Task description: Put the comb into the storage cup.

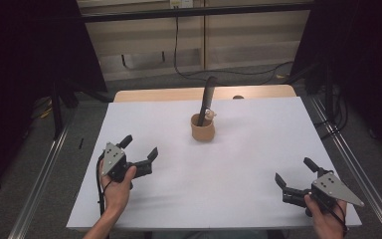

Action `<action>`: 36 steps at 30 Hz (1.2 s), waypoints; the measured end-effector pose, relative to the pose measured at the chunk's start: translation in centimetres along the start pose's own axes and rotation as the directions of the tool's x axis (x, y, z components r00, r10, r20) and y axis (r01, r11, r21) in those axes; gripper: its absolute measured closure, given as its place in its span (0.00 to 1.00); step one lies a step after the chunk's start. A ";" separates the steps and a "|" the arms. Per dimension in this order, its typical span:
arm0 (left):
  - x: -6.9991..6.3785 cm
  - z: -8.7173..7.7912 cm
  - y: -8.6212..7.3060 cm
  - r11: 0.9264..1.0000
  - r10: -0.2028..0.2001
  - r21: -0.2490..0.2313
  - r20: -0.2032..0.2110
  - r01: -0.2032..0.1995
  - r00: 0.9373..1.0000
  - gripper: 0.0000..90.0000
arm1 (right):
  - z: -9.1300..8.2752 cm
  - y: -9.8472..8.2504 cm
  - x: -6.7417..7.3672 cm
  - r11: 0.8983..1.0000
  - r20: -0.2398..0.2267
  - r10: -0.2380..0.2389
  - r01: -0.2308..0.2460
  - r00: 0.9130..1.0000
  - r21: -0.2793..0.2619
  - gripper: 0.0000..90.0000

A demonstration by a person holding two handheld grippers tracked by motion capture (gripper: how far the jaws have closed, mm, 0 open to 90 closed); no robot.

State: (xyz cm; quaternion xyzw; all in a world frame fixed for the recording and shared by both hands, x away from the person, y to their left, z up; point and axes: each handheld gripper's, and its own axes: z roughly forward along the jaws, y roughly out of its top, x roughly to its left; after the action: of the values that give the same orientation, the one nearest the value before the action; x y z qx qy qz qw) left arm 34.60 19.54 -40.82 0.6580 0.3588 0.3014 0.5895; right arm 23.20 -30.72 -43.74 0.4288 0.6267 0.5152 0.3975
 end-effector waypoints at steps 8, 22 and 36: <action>0.2 -1.6 -0.5 1.000 -0.020 0.008 0.003 0.020 1.000 0.03 | 0.0 0.0 0.0 1.000 -0.001 0.003 -0.003 1.000 0.001 0.00; 1.2 -4.1 -1.1 0.999 0.018 0.032 -0.042 -0.017 0.999 0.03 | 0.0 0.0 0.0 1.000 0.001 0.002 -0.002 1.000 -0.001 0.00; 0.3 -5.9 -2.3 0.999 0.036 0.021 -0.063 -0.035 0.997 0.03 | -0.1 0.0 0.0 1.000 0.003 0.000 0.000 1.000 -0.004 0.00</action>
State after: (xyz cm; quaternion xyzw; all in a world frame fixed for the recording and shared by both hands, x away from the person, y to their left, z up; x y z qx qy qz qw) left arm 29.68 23.22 -42.35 0.6603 0.3686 0.3291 0.5656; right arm 23.09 -30.73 -43.70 0.4290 0.6250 0.5157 0.3993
